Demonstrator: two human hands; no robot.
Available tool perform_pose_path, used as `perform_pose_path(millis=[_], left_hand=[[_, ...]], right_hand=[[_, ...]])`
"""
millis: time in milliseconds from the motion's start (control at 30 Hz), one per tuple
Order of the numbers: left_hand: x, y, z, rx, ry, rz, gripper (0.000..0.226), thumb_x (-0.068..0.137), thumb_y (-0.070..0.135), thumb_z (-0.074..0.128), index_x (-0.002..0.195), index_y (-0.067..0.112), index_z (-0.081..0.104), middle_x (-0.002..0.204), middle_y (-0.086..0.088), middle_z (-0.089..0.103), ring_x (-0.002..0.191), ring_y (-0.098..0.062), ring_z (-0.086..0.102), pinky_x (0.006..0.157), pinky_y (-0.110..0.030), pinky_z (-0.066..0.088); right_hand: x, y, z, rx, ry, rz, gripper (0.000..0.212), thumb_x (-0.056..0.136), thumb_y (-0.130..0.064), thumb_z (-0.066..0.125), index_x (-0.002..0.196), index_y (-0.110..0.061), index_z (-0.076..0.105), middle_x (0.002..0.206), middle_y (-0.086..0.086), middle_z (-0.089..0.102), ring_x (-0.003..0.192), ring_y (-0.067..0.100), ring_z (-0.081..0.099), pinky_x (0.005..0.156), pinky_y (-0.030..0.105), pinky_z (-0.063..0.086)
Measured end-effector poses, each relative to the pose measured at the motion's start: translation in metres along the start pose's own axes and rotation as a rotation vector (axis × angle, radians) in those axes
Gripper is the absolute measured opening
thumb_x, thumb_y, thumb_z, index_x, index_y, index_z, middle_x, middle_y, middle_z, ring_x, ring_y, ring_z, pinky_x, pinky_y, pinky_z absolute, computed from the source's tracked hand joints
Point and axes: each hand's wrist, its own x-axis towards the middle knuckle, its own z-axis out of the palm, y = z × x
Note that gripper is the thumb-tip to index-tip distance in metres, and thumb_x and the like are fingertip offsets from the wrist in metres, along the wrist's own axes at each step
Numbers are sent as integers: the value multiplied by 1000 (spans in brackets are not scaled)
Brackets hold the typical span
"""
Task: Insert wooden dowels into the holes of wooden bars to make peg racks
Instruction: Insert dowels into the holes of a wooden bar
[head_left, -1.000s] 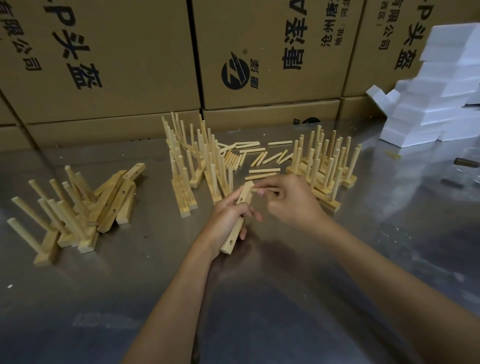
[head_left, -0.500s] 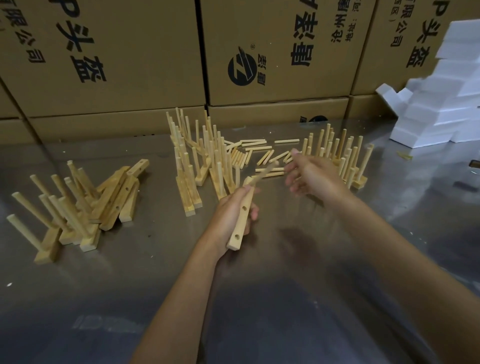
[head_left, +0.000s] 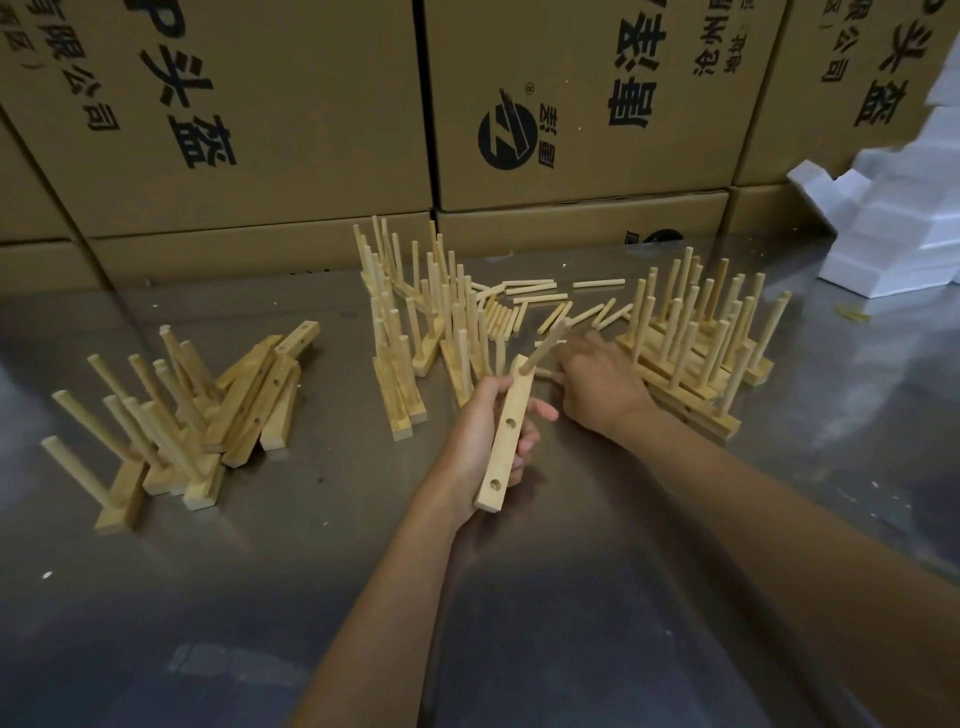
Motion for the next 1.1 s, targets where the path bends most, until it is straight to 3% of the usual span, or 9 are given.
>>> perform_pose_path(millis=[167,267,433,533,633,700,867,1000,1100], left_hand=[[-2,0,1,-20,31,-11,57,104,46,27,84,8,65,49,-1,42,34,-10,35,34,-15,27],[-4,-1,5,-33,63,7,54,106,45,25,98,7,62,47,-1,41,33,-10,35,34,-16,28],[-6,-3,12,16,123,47,48,108,43,28,120,12,63,45,0,42,34,-9,36,33,-18,29],[-8,-2,14,45,154,37,44,107,44,32,118,20,66,47,-1,44,38,-10,39,36,-20,30],[-10,-2,15,16,154,24,43,106,44,34,120,20,67,46,0,46,37,-10,41,35,-19,31],[-12,-1,15,-12,153,20,41,106,44,36,114,19,68,45,1,47,35,-9,42,34,-18,31],[-14,0,18,33,176,40,49,107,41,36,71,18,60,44,0,47,34,-10,41,34,-18,29],[-15,0,19,119,199,85,52,108,38,32,66,14,52,46,-3,45,37,-13,39,36,-20,30],[-15,1,18,66,214,72,53,108,39,31,66,14,50,43,1,45,35,-10,39,34,-20,28]], right_hand=[[-45,2,-13,64,-23,-46,6,92,-16,53,97,-16,50,106,8,55,103,26,49,80,31,33],[-81,-1,-22,225,-13,-10,8,97,-20,51,95,-23,44,95,2,56,90,22,52,72,34,38],[-112,-15,-46,510,109,-44,10,97,-19,56,106,-23,58,83,-12,63,71,11,59,62,38,49],[-115,-29,-60,519,107,-93,17,94,-26,57,107,-30,67,85,-16,67,72,4,61,65,32,53],[-110,-39,-64,480,105,-120,16,91,-27,59,101,-34,69,82,-22,63,68,1,56,64,31,48],[-106,-43,-65,467,87,-138,13,90,-24,62,94,-35,67,76,-26,56,64,-3,52,63,25,39],[-97,-46,-77,275,17,-236,12,90,-22,59,87,-32,64,73,-21,58,65,7,54,58,25,35],[-83,-52,-88,177,-58,-287,12,87,-18,59,79,-26,62,72,-10,61,62,10,51,51,25,29],[-76,-55,-87,365,-83,-159,16,84,-16,65,73,-27,64,68,-12,59,64,5,50,54,21,31]])
